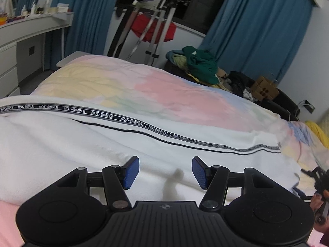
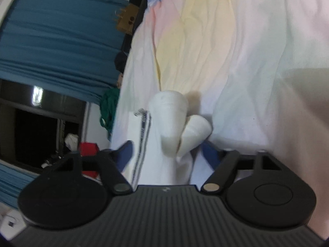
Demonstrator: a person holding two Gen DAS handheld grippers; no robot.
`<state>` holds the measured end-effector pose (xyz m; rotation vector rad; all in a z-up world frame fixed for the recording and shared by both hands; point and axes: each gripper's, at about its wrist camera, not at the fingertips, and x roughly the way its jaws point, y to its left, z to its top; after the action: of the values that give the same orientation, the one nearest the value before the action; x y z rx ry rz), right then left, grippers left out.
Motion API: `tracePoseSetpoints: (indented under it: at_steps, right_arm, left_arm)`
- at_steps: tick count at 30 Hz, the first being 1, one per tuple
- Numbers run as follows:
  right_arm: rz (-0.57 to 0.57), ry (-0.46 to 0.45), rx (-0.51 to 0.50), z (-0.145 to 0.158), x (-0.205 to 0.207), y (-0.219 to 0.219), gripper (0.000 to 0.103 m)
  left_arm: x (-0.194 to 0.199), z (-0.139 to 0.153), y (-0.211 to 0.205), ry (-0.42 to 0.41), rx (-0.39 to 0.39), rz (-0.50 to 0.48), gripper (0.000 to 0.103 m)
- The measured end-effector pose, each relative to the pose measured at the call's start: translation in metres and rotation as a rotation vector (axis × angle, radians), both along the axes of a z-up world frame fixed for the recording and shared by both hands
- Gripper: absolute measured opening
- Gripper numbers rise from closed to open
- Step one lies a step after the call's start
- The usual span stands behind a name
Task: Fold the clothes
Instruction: 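Grasp the ribbed cuffs of the sweatpants with the right gripper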
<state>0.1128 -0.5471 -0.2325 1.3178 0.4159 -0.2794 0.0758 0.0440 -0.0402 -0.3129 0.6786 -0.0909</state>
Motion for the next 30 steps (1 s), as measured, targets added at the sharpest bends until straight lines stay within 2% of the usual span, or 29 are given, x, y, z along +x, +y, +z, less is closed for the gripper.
tracePoseSetpoints:
  at_steps: [4,10,11,12,13,14,17,21,23,27,30]
  right_arm:
    - [0.083,0.038,-0.033,-0.004,0.023,0.008,0.063]
    - [0.123,0.01,-0.071,-0.004,0.057,0.015,0.063]
    - [0.126,0.012,-0.089,-0.006,0.063,0.014,0.056]
    - [0.126,0.019,-0.113,-0.007,0.069,0.013,0.041]
    - [0.122,0.031,-0.137,-0.007,0.075,0.011,0.033]
    - [0.121,0.036,-0.15,-0.008,0.079,0.009,0.02]
    - [0.127,0.005,-0.207,0.001,0.086,0.01,0.012]
    - [0.119,-0.089,-0.26,0.022,0.087,0.012,0.01]
    - [0.117,-0.104,-0.284,0.027,0.087,0.012,0.01]
    - [0.107,-0.01,-0.233,0.002,0.092,0.003,0.01]
    - [0.109,-0.016,-0.238,0.0,0.09,0.003,0.01]
  left_arm:
    - [0.005,-0.003,0.002,0.011,-0.015,0.028,0.06]
    - [0.009,-0.009,0.0,0.012,0.005,0.059,0.059]
    - [0.009,-0.009,0.0,0.01,0.014,0.065,0.059]
    - [0.01,-0.009,-0.001,0.008,0.022,0.072,0.059]
    - [0.01,-0.01,-0.001,0.006,0.03,0.079,0.059]
    - [0.011,-0.01,-0.001,0.005,0.034,0.084,0.059]
    - [0.011,-0.011,0.001,0.004,0.035,0.101,0.059]
    - [0.014,-0.01,0.0,-0.007,0.062,0.117,0.059]
    - [0.017,-0.01,-0.002,-0.015,0.085,0.124,0.06]
    - [0.021,-0.011,-0.002,-0.027,0.142,0.145,0.06]
    - [0.027,-0.017,-0.001,-0.014,0.186,0.158,0.06]
